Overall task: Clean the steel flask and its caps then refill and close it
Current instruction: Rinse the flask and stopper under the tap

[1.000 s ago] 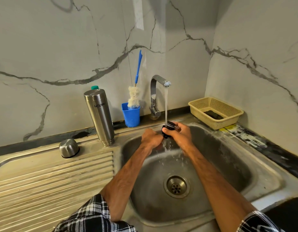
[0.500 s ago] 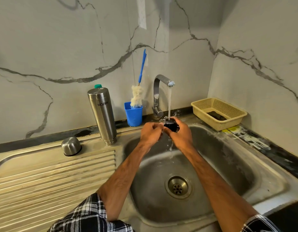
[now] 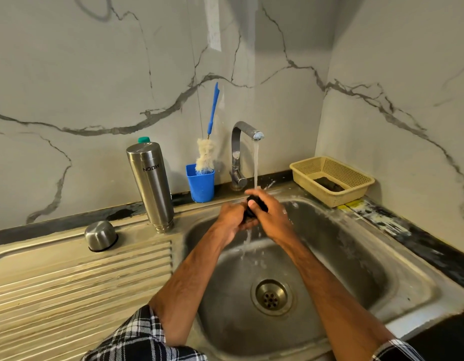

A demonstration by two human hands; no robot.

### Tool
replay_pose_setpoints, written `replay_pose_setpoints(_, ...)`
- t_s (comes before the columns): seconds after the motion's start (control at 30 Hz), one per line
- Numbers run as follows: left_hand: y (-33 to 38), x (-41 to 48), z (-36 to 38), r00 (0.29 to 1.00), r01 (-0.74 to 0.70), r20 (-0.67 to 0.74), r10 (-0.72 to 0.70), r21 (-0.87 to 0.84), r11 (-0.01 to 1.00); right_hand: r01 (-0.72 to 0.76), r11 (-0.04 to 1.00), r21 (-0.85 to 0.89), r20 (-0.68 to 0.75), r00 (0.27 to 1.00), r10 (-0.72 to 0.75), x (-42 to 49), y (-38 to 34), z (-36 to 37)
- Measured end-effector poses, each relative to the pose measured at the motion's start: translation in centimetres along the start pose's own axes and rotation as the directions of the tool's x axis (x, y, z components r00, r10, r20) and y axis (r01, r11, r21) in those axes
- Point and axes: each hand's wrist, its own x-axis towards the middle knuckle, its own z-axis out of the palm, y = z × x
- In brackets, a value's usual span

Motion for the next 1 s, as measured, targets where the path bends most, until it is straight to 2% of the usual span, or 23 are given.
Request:
replay_pose_setpoints(0.1, -0.4, 0.2, -0.3, 1.0, -0.002, -0.011, 0.003, 0.021, 1.0, 0.037, 0.999, 0.002, -0.038, 0.999, -0.036, 0.0, 0.3, 0.2)
replay_pose_setpoints(0.2, -0.6, 0.6, -0.6, 0.992, -0.106, -0.058, 0.11, 0.064, 0.992, -0.022, 0.994, 0.105, -0.109, 0.993, 0.034, 0.0, 0.0, 0.2)
replay_pose_setpoints(0.27, -0.6, 0.7, -0.5, 0.979, -0.171, -0.097, 0.181, 0.1, 0.98, -0.087, 0.98, 0.18, -0.108, 0.988, 0.107, 0.1, 0.0, 0.4)
replay_pose_setpoints(0.4, -1.0, 0.7, -0.6, 0.955, -0.25, -0.113, 0.275, 0.194, 0.949, -0.208, 0.894, 0.397, -0.075, 0.963, 0.257, 0.4, 0.1, 0.3)
replay_pose_setpoints(0.53, -0.8, 1.0, -0.8, 0.928, -0.282, -0.133, 0.348, 0.362, 0.889, -0.275, 0.779, 0.564, -0.055, 0.929, 0.367, 0.3, 0.5, 0.3)
replay_pose_setpoints(0.7, 1.4, 2.2, -0.9, 0.873, -0.335, -0.104, 0.477, 0.582, 0.741, -0.258, 0.807, 0.531, -0.09, 0.93, 0.356, 0.3, 0.3, 0.5)
replay_pose_setpoints(0.8, 3.0, 3.2, -0.8, 0.88, -0.308, -0.082, 0.468, 0.651, 0.694, -0.27, 0.796, 0.542, -0.081, 0.926, 0.37, 0.5, 0.7, 0.7)
replay_pose_setpoints(0.9, 3.7, 3.9, -0.3, 0.897, -0.321, 0.003, 0.442, 0.693, 0.646, -0.277, 0.8, 0.532, -0.085, 0.923, 0.376, 0.6, 1.1, 0.6)
replay_pose_setpoints(1.0, 3.7, 4.0, 0.0, 0.913, -0.322, 0.033, 0.407, 0.673, 0.666, -0.285, 0.804, 0.522, -0.089, 0.919, 0.384, 0.7, 1.3, 0.6)
